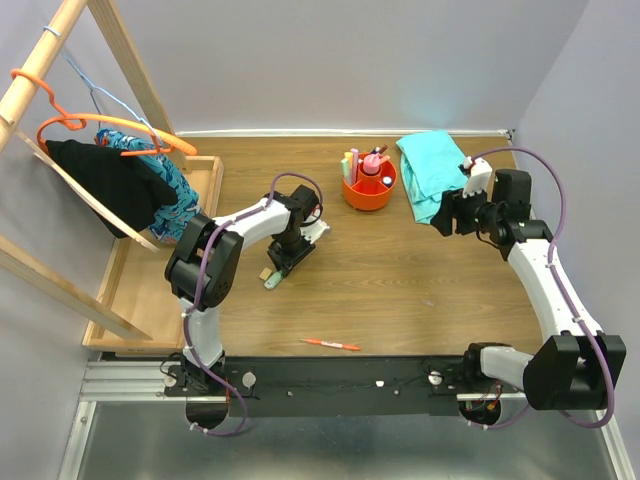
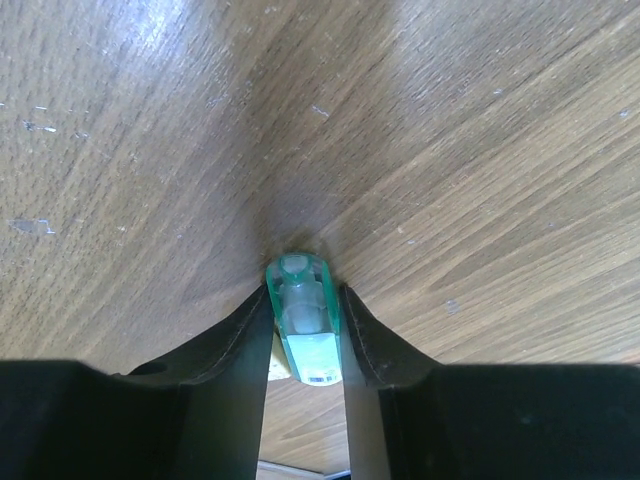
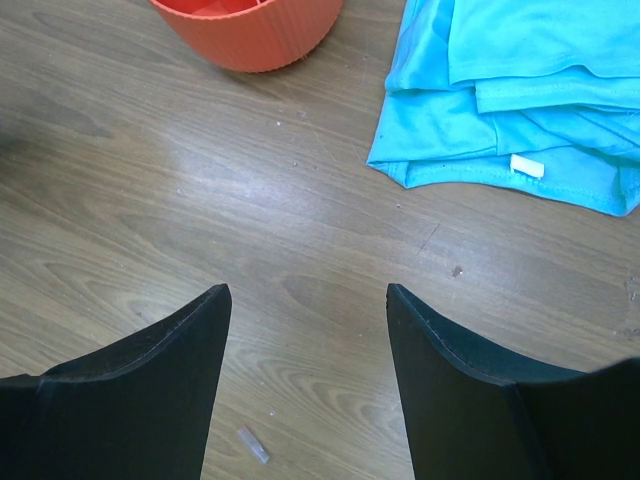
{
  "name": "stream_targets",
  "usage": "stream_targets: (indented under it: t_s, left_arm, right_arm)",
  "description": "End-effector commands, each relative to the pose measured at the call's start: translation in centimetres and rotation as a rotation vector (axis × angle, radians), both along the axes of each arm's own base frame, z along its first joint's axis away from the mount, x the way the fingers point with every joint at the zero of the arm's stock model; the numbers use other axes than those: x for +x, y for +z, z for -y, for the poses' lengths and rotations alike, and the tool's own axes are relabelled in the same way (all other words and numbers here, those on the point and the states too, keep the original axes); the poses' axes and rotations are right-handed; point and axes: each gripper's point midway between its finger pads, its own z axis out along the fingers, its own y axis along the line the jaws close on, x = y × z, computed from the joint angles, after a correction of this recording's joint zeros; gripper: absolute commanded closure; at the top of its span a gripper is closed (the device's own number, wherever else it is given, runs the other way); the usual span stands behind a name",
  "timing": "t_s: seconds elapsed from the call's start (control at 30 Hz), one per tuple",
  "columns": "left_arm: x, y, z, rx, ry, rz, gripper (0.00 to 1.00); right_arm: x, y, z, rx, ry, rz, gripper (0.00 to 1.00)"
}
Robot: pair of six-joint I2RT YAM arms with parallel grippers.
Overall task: Sort the stationery into containers
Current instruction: Pick up the pen from the center of the board.
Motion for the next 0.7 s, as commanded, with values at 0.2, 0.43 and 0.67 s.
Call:
stream_targets:
  t_s: [0.2, 0.43, 0.67]
  left_arm:
    - [-0.4, -0.3, 0.3, -0.001, 0.013, -0.045, 0.65]
    - [-0.5, 0.0, 0.4, -0.015, 0.01, -0.043, 0.69]
    - [0.2, 4.5, 3.6, -0.174, -0.018, -0.031, 0.73]
  right_arm:
    - [-0.1, 0.2, 0.3, 0.019, -0.01, 0.015, 0.28]
    - [-0.4, 0.2, 0.5, 0.025, -0.019, 0.015, 0.28]
    - [-0.5, 0.3, 0.7, 0.025, -0.025, 0.013, 0.28]
